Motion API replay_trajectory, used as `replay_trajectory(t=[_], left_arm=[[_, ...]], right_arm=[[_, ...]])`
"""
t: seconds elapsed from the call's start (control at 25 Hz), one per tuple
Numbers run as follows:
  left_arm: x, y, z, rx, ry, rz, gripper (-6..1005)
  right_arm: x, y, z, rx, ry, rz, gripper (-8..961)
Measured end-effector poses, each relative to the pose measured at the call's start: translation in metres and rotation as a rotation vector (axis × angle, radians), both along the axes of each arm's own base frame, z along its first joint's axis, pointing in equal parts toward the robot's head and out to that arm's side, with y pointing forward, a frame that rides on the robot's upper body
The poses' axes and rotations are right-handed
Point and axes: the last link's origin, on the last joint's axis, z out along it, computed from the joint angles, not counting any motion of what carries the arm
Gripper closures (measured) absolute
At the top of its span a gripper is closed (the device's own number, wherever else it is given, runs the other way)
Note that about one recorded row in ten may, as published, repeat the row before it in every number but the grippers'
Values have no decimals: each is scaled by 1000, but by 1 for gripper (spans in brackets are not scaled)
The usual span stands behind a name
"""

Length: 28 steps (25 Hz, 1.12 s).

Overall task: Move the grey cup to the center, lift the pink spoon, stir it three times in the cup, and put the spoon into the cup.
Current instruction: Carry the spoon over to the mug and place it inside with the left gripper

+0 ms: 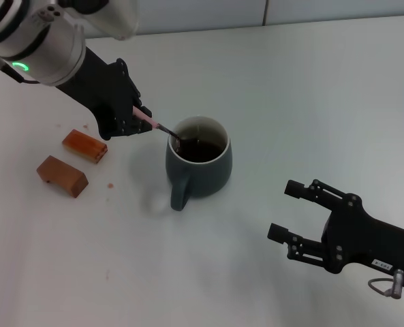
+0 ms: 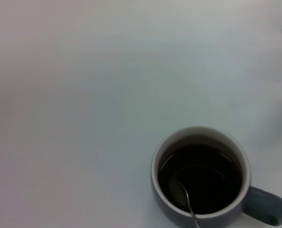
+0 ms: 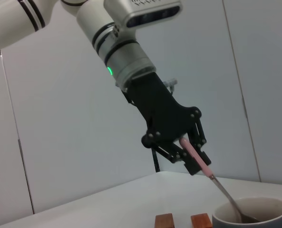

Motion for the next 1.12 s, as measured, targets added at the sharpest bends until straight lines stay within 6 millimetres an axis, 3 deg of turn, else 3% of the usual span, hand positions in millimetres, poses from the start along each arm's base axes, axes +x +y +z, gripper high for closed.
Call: replay_trajectory(t=[0.28,0.52,0.88,1.12], left_arm=[[3,5,-17,-19,28,-24,867],[12,-2,-28,-70,17,-55,866],[3,-5,-20,-74,78,-41,867],[8,5,-14,-4,64,-68,863]], right_arm=[[1,-2,0,-2,1,-8,137],[2,-3,0,-2,1,-9,137],[2,-3,0,-2,2,-9,137],[0,-1,0,-1,0,-3,137]])
